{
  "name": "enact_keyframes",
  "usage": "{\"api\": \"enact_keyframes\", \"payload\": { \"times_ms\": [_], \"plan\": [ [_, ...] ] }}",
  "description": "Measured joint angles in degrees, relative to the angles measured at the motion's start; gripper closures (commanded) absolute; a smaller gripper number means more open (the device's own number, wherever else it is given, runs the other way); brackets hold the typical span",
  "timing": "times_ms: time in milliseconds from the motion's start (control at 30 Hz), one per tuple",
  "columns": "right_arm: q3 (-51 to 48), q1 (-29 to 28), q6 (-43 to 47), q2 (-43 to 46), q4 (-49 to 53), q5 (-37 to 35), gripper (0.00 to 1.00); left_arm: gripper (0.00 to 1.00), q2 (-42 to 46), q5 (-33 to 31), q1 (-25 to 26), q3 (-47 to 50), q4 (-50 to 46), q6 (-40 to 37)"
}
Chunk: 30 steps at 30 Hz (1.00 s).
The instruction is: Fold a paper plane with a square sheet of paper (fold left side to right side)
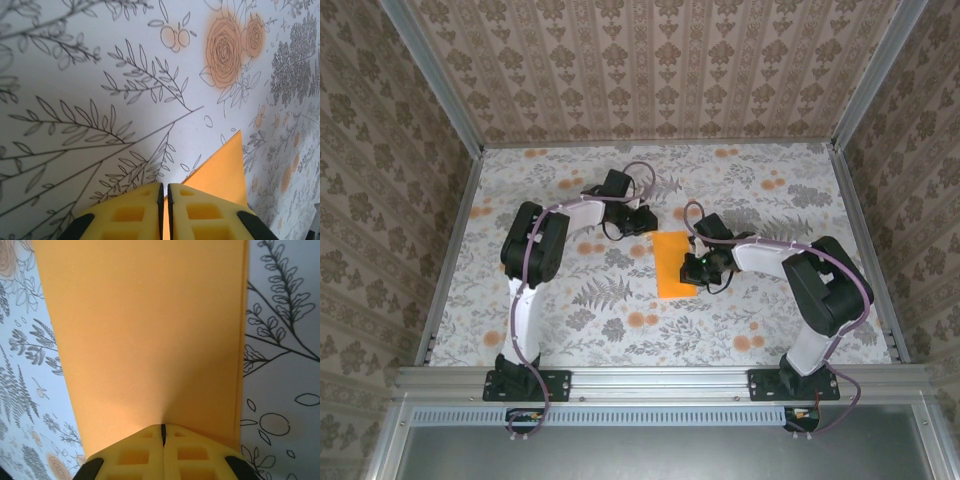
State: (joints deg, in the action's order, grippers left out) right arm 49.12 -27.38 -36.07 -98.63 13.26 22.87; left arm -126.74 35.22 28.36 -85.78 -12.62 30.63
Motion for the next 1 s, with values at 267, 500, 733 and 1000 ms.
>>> {"api": "enact_keyframes", "payload": {
  "times_ms": [267, 500, 733, 1000],
  "plan": [
    [-3.5, -1.2, -7.6, 0.0, -9.9, 3.3, 0.94, 0.69, 2.0, -3.3, -3.3, 0.0, -0.8, -2.2],
    [-4.3, -1.6, -9.0, 3.8, -11.1, 1.1, 0.69, 0.71, 14.2, -5.5, -4.8, 6.9, -1.5, -2.6],
    [-4.1, 1.1, -4.1, 11.8, -5.6, -5.3, 0.44, 0.73, 16.1, -4.8, 0.5, 12.6, -0.9, -2.1],
    [-5.5, 4.8, -2.6, 13.4, -3.7, -5.3, 0.36, 0.75, 10.6, -4.2, 4.5, 12.8, -0.7, -1.0]
  ]
}}
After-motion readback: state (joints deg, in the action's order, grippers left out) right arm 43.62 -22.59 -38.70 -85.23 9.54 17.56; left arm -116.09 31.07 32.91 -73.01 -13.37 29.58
